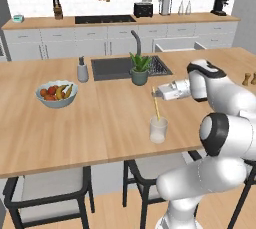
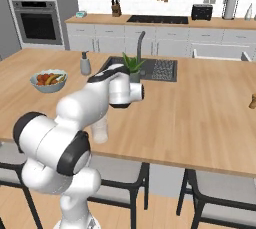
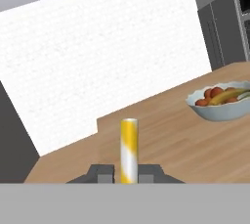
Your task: Take a straw from the drawer in front and place it inside the glass cup on the dining counter.
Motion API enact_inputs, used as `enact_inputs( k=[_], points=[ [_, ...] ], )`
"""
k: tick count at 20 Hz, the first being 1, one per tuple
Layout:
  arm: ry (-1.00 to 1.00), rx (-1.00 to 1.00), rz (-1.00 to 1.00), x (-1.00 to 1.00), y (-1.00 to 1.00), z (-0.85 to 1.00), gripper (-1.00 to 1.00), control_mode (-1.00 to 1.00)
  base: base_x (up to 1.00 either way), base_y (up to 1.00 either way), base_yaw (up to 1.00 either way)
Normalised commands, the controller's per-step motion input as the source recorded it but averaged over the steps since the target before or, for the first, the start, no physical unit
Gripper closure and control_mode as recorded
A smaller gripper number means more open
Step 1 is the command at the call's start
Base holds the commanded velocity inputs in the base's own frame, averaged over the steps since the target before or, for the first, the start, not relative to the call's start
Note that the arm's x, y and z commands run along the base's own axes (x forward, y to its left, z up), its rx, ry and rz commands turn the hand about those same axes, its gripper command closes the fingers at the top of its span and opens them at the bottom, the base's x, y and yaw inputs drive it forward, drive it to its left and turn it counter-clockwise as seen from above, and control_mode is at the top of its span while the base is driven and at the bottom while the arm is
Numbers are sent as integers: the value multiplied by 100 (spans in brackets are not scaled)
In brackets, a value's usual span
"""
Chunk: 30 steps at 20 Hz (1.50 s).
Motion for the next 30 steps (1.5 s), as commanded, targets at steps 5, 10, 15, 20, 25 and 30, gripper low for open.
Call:
enact_inputs(
  k=[5,10,15,20,25,30],
  points=[
    [0,0,0,26,-4,-19,100,-100,0,0,0],
    [0,0,0,20,-24,-22,100,-100,0,0,0],
    [0,0,0,15,-11,-21,100,-100,0,0,0],
    [0,0,0,13,0,-26,100,-100,0,0,0],
    [-2,0,0,5,0,-28,100,-100,0,0,0],
    [-6,0,2,5,0,-19,100,-100,0,0,0]
  ],
)
